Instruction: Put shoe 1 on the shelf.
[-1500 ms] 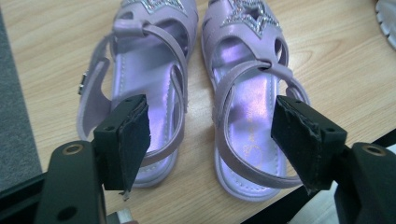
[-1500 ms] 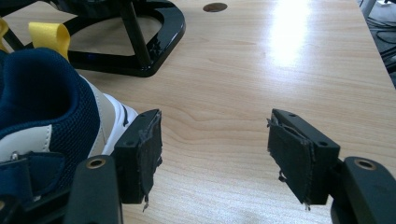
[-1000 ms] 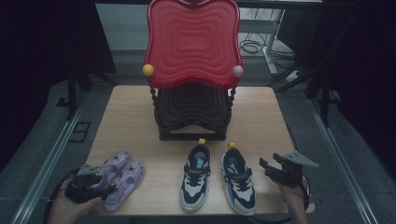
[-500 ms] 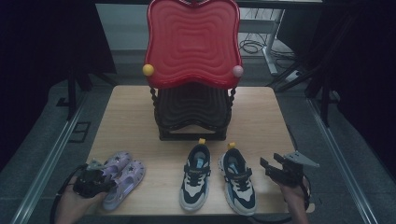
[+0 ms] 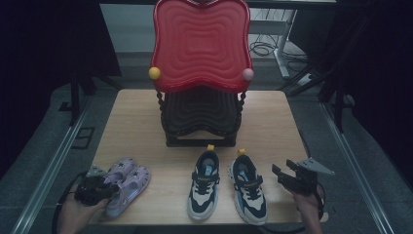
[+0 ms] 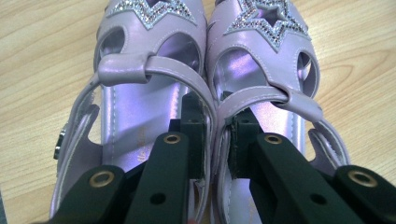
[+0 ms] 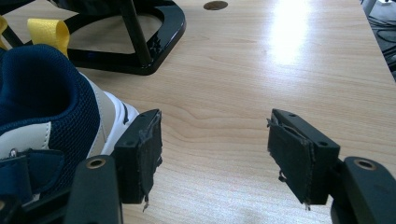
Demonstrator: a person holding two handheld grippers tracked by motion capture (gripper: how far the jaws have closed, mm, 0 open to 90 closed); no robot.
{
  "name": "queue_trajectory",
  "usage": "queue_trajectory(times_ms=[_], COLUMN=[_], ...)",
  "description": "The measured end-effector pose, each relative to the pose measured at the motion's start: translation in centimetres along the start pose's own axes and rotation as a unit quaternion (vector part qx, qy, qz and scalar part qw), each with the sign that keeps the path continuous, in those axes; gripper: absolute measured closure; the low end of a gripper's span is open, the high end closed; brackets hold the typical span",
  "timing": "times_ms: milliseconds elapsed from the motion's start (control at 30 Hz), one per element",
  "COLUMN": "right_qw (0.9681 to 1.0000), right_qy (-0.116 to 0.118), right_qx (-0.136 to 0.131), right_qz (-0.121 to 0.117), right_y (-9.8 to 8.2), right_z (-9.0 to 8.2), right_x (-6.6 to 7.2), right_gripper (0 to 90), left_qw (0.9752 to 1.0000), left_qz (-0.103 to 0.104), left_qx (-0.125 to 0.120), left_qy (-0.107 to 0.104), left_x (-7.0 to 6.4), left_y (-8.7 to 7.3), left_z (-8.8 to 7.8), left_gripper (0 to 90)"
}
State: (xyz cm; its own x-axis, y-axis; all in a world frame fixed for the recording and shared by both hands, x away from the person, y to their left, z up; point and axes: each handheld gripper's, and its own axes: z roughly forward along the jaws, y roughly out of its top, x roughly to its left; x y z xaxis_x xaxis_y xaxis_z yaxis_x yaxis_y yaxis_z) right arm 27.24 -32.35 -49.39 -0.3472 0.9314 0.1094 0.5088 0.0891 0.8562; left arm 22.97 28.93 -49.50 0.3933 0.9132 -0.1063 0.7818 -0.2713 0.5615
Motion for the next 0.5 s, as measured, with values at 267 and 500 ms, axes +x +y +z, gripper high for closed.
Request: queue_trajectory(times_ms=[267, 500], right_qw=[1.0, 1.0], right_qy=[-0.001, -0.003], right_qx=[0.0, -0.002], right_qz=[0.0, 0.001], right_y=[0.0, 0.0], right_z=[0.1, -0.1], right_x=[0.0, -0.1], right_gripper=[35.2, 35.3], left_qw=[0.9994, 0.9974], left_qz=[-0.018, -0.037], left_qx=[-0.025, -0.054], left_qy=[-0.014, -0.03], left_x=[0.4, 0.6], left_y=[0.1, 0.1], left_z=[-0.5, -1.2], left_gripper=[80.5, 80.5])
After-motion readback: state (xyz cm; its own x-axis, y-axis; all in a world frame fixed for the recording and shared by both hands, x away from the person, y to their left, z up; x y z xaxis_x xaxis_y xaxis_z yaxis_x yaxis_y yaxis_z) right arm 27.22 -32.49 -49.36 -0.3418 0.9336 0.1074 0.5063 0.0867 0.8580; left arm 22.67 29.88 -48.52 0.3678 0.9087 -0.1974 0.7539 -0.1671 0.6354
